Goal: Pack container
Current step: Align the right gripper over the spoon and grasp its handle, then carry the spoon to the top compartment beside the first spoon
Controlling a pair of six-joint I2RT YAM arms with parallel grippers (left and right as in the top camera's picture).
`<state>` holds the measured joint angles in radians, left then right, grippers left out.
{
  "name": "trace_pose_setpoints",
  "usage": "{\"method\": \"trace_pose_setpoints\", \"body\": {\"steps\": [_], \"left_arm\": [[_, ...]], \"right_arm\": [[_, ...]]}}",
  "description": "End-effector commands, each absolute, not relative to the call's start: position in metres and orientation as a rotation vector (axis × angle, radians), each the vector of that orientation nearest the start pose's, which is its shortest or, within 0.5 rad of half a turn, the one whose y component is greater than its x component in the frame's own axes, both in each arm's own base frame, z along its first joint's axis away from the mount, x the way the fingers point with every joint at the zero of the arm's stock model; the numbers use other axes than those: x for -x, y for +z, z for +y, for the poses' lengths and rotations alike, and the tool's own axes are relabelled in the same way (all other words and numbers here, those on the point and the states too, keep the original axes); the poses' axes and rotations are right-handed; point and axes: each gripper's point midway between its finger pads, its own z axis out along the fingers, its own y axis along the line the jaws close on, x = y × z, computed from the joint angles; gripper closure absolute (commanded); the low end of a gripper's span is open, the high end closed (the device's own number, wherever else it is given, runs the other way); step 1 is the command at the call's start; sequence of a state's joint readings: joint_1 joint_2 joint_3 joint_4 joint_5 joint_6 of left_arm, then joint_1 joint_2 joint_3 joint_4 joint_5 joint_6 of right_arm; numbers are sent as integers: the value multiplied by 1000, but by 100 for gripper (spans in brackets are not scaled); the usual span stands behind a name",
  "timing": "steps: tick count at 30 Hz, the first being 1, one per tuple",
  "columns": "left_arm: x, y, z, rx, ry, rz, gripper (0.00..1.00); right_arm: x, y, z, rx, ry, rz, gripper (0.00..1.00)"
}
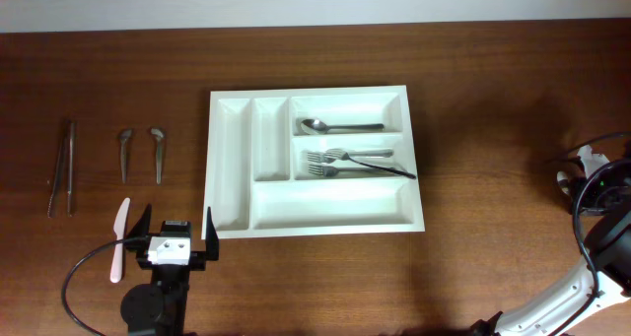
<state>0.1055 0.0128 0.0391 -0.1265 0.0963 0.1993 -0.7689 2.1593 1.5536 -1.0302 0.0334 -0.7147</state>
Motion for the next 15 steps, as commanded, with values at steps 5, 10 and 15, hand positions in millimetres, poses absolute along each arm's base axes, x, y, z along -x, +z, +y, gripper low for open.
{"method": "trace_pose_setpoints", "body": {"steps": [5,10,15], "left_arm": [[-243,158,11,-155,171,1664,1],[-243,158,11,-155,171,1664,1],[-243,158,11,-155,171,1664,1]], "right_arm": [[-288,-12,-257,-11,67,3204,96],[-296,-12,-251,34,55,3199,96],[-312,-7,-242,81,39,3179,96]]}}
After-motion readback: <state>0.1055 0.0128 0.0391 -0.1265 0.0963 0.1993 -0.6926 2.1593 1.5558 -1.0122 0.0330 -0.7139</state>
